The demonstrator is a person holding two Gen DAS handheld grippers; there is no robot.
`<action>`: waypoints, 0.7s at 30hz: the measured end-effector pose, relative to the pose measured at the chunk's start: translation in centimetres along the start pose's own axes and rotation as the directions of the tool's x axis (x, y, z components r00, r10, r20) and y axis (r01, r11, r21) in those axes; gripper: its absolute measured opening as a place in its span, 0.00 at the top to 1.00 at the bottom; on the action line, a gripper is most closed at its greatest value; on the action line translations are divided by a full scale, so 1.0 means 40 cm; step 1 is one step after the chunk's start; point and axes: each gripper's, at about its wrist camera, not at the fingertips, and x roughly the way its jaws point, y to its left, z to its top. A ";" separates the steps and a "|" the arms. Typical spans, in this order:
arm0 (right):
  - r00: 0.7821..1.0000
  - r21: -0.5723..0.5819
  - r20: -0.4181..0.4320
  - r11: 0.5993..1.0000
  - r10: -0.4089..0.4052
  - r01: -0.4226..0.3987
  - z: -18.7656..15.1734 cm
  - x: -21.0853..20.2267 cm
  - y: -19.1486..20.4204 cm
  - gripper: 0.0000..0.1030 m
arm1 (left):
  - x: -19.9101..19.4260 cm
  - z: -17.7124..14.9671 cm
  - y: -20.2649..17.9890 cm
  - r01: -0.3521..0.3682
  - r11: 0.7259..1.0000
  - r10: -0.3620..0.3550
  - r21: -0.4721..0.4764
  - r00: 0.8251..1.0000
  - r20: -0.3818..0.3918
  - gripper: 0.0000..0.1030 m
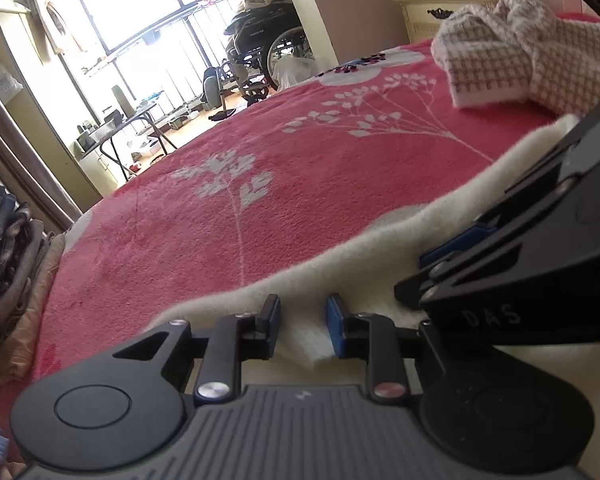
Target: Fold clothes
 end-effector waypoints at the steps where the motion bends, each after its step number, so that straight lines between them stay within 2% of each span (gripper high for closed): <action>1: 1.000 0.005 0.002 1.000 -0.004 0.004 0.000 0.000 0.001 0.85 | 0.000 -0.002 0.003 0.006 1.000 -0.006 -0.005 1.000 0.003 0.74; 6: 1.000 0.027 0.010 0.999 -0.024 0.024 -0.003 0.000 0.007 0.85 | 0.000 -0.011 0.010 0.023 0.999 -0.023 -0.031 1.000 0.019 0.74; 12: 0.999 0.077 0.031 0.997 -0.021 0.019 -0.005 -0.013 0.001 0.84 | -0.007 -0.010 0.044 0.083 0.993 -0.081 -0.079 0.996 0.026 0.73; 13: 0.999 0.105 0.053 0.994 -0.004 -0.001 -0.009 -0.029 -0.009 0.83 | -0.012 -0.008 0.050 0.094 0.991 -0.092 -0.095 0.995 0.024 0.69; 15: 0.993 0.163 0.115 0.986 0.027 -0.046 -0.017 -0.078 -0.032 0.81 | -0.027 -0.006 0.066 0.130 0.983 -0.128 -0.126 0.991 0.025 0.55; 16: 0.988 0.191 0.146 0.979 0.041 -0.069 -0.021 -0.103 -0.043 0.81 | -0.041 -0.008 0.075 0.157 0.978 -0.153 -0.138 0.988 0.035 0.46; 17: 0.983 0.216 0.174 0.972 0.055 -0.093 -0.027 -0.130 -0.055 0.80 | -0.056 -0.011 0.081 0.175 0.974 -0.170 -0.140 0.984 0.049 0.42; 21: 0.959 0.297 0.259 0.935 0.114 -0.192 -0.073 -0.258 -0.102 0.77 | -0.132 -0.024 0.108 0.209 0.968 -0.198 -0.137 0.976 0.093 0.40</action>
